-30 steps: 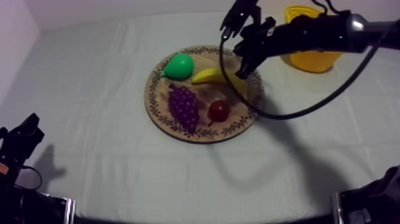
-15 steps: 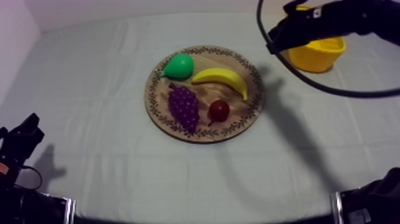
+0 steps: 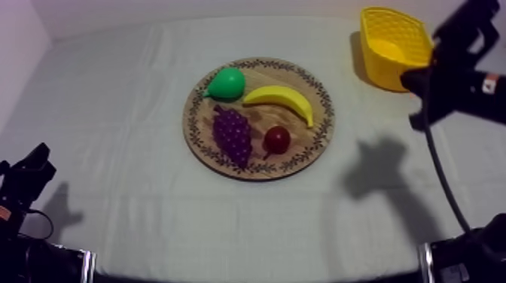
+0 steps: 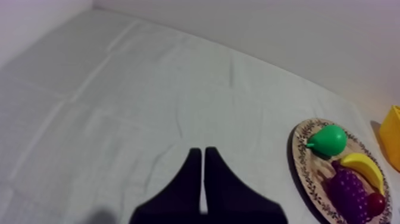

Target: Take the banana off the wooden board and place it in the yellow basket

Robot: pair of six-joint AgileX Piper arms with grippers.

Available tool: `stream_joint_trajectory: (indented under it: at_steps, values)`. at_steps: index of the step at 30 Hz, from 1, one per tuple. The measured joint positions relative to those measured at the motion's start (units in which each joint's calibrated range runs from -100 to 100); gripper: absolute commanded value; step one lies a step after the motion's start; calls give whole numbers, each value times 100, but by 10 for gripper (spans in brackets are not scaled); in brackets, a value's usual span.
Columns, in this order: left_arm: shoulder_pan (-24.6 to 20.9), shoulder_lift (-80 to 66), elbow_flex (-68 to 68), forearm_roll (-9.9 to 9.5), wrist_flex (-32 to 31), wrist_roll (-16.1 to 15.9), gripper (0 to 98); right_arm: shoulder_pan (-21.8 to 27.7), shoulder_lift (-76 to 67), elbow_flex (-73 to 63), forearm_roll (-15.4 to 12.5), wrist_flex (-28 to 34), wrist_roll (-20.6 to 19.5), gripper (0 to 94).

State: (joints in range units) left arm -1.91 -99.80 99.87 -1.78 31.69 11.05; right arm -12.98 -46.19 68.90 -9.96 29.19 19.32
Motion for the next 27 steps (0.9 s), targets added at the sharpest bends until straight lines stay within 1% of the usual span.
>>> stream_joint_trajectory:
  at_steps: [2,7,13,17,18,19,20,23,27]
  values:
    - [0,0,0,0,0,0,1,61,-517,296,99,191,-21,5]
    - [0,0,0,0,0,0,1,235,-1707,1029,111,621,-262,5]
    - [0,0,0,0,0,0,1,491,-2788,1608,143,993,-278,5]
    - [0,0,0,0,0,0,1,712,-3173,1895,-33,1066,-116,5]
    - [0,0,0,0,0,0,1,780,-3233,1958,-40,1068,-95,5]
    - [0,0,0,0,0,0,1,851,-3274,2004,-34,1068,-87,5]
    - [0,0,0,0,0,0,1,925,-3323,2059,31,1068,-91,5]
    - [0,0,0,0,0,0,1,1148,-3475,2199,197,1096,-199,5]
    - [0,0,0,0,0,0,1,1466,-3726,2475,253,1109,-598,5]
